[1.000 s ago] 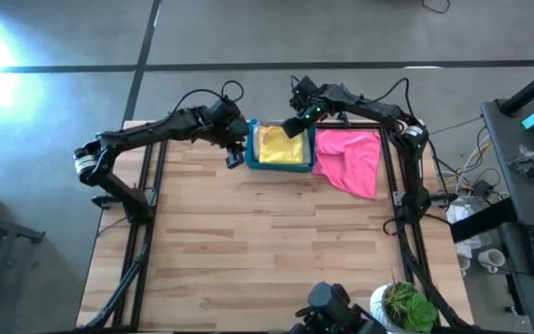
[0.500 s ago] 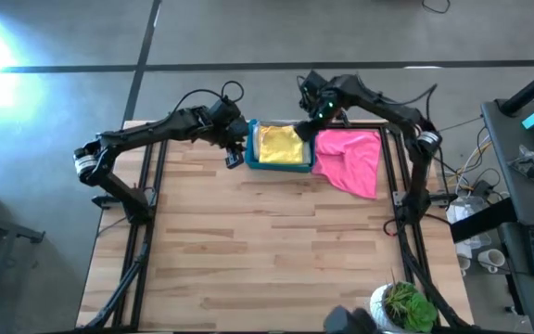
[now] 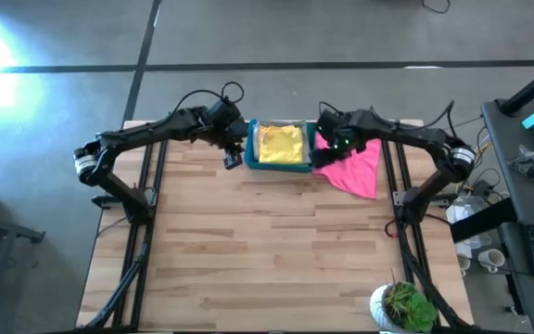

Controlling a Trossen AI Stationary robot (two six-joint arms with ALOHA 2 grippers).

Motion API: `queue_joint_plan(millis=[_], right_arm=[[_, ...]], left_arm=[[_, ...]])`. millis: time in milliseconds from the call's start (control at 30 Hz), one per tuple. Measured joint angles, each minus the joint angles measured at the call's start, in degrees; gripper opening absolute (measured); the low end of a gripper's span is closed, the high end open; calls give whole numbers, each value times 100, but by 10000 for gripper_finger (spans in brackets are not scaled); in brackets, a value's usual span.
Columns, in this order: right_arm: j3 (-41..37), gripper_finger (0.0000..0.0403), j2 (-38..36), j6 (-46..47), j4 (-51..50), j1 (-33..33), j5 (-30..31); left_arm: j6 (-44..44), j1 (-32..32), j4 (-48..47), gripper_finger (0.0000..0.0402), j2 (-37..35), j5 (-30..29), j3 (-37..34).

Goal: Fold microfiber towels
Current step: Fold the pink microfiber cloth

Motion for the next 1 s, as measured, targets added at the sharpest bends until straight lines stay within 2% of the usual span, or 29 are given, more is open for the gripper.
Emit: queue_joint_plan(millis=[167,400,700,1000], right_arm=[[-749,111,-141,876,500,96,87],[-1506,90,-116,1564,1197,100,223],[-2218,89,-13,1944,1644,107,250],[-2556,89,14,2342,1956,504,184]], left_arm=[[4,2,22,135,0,1,0],[0,2,22,135,-2,6,0],[-9,2,24,135,-7,8,0],[-11,0,24,135,-7,10,0]])
